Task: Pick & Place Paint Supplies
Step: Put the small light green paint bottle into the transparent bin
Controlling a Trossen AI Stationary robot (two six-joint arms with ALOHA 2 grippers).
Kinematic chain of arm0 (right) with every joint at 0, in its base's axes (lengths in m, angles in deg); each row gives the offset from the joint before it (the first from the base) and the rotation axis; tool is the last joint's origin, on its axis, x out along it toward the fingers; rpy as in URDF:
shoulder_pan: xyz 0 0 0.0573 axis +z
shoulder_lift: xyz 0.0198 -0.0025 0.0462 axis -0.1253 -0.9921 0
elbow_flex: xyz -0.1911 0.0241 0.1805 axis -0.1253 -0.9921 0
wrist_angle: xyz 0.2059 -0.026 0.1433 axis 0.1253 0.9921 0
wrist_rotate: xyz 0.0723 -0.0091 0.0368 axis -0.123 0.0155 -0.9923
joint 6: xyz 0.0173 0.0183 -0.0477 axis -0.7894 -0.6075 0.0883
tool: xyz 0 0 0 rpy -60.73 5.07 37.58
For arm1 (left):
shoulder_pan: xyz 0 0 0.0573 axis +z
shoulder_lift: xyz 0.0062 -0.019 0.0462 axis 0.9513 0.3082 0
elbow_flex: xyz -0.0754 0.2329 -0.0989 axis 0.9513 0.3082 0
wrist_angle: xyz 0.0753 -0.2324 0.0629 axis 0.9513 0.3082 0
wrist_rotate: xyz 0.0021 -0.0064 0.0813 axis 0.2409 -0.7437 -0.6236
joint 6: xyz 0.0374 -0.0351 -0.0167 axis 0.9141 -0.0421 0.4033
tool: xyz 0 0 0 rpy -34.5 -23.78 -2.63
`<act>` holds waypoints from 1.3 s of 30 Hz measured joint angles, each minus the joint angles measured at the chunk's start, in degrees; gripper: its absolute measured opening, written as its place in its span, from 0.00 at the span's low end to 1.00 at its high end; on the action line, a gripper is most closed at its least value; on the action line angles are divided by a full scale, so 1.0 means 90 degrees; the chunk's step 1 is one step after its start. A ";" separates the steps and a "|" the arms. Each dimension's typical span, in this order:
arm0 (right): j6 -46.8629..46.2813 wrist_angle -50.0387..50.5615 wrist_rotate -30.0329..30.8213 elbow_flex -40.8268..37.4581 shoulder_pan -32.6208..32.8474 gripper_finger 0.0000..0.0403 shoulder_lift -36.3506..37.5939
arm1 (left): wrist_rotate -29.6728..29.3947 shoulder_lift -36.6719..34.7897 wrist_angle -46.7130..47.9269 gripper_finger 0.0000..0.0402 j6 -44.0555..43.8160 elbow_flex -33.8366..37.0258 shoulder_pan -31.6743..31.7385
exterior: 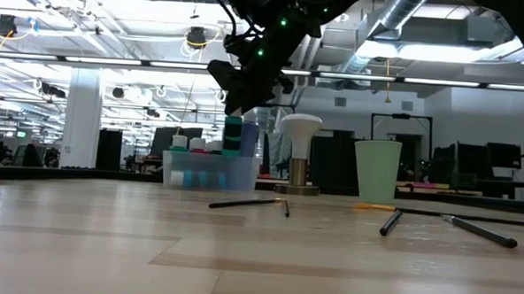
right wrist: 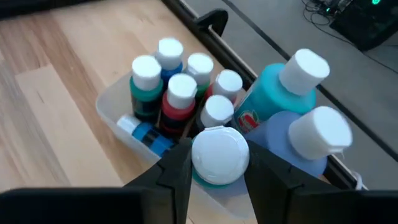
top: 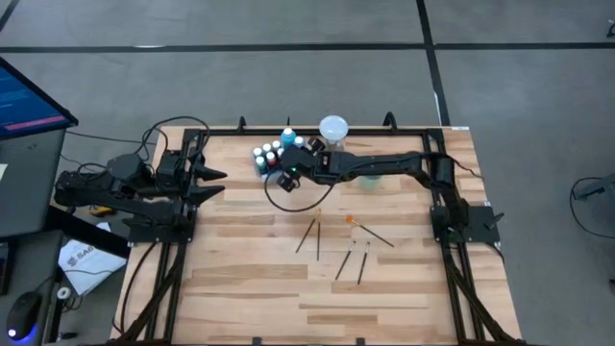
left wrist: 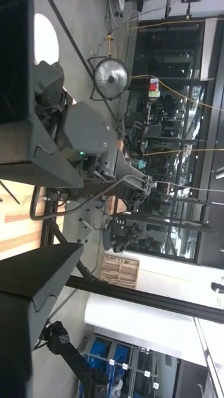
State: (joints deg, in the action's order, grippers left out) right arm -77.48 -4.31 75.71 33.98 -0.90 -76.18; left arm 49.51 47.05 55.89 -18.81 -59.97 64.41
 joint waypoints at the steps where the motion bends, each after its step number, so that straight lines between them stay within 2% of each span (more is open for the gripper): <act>1: -0.0029 -0.0061 -0.0002 0.0000 -0.0019 0.30 0.0000 | 0.0000 0.0000 0.0000 0.37 0.0001 0.0000 -0.0001; 11: -0.0042 -0.0081 -0.0290 0.0000 -0.0095 0.30 0.0000 | 0.0002 0.0000 0.0000 0.37 0.0000 0.0000 -0.0001; 35: -0.0058 -0.0013 -0.0335 -0.0002 -0.0220 0.33 0.0000 | 0.0029 0.0000 -0.0002 0.37 -0.0001 0.0000 -0.0002; 39: -0.0180 0.0015 -0.0571 -0.0002 -0.0250 0.33 -0.0002 | 0.0027 0.0000 -0.0002 0.37 -0.0001 0.0000 0.0000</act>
State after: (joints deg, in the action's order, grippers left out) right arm -79.10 -4.17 70.57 33.96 -3.15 -76.20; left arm 49.75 47.05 55.87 -18.82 -59.97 64.41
